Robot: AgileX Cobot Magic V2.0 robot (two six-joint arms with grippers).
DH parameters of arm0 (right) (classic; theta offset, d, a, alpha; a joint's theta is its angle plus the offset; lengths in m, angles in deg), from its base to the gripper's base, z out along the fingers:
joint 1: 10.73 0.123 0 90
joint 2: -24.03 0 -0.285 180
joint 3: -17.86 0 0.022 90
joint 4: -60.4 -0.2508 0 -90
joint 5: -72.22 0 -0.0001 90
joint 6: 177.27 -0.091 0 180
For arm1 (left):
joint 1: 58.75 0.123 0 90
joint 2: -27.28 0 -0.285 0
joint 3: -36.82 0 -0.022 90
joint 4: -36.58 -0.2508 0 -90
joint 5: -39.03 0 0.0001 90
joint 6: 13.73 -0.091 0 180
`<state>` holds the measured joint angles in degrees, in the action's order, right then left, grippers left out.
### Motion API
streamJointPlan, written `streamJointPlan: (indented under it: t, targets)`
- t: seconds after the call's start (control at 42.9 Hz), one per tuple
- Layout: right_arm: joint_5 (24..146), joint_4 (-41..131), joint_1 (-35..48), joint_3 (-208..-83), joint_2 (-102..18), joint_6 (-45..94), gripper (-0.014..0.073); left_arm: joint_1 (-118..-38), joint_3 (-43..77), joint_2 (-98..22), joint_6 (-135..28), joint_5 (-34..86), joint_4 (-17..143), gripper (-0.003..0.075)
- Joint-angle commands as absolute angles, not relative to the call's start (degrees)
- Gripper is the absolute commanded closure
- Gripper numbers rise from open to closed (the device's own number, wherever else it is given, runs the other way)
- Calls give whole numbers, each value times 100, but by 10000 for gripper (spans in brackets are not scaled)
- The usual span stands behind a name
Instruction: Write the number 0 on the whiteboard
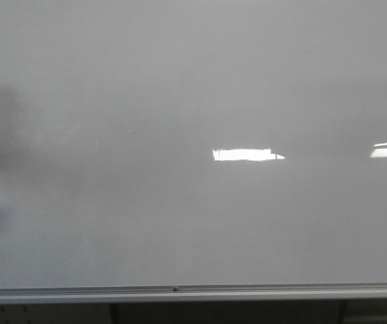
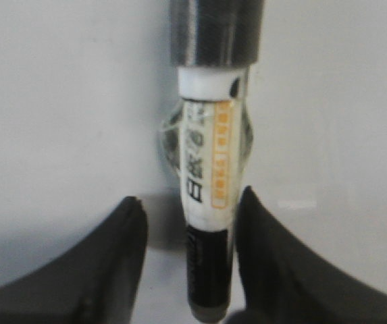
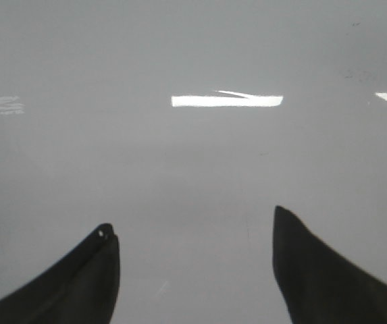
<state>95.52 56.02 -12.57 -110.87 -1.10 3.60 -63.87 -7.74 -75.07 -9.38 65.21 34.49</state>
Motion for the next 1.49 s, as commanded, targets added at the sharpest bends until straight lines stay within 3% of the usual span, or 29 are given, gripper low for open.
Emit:
streamJointPlan:
  t: [0.0,0.093,0.303,0.676,0.956,1.166,1.353,1.469]
  targets:
    - [9137,5607,-1265,-11294,-202,360,85,-6435,-612,-7374,-897,6941,3331,636]
    - [9132,5607,-1265,-11294,-202,360,85,-6435,-612,-7374,-897,6886,3331,742]
    - [9148,5607,-1265,-11294,-202,360,85,-6681,-584,-6956,-887,6243,3317,739]
    - [9789,5583,-1260,-11437,-603,360,85,-8137,582,-5887,-1373,1574,3658,736]
    - [10668,5064,-1087,-12156,-1807,429,85,-8750,1241,-5877,-4875,-739,7284,737]
    - [11884,3842,-736,-12958,-2871,1567,85,-8750,1342,-5877,-6059,-1924,8263,739]
    - [13478,1583,-584,-13679,-4016,3581,85,-8750,1342,-5877,-7307,-3302,9203,739]
    - [14327,351,-550,-13920,-4793,4489,84,-8759,1342,-5877,-7376,-3349,9338,739]
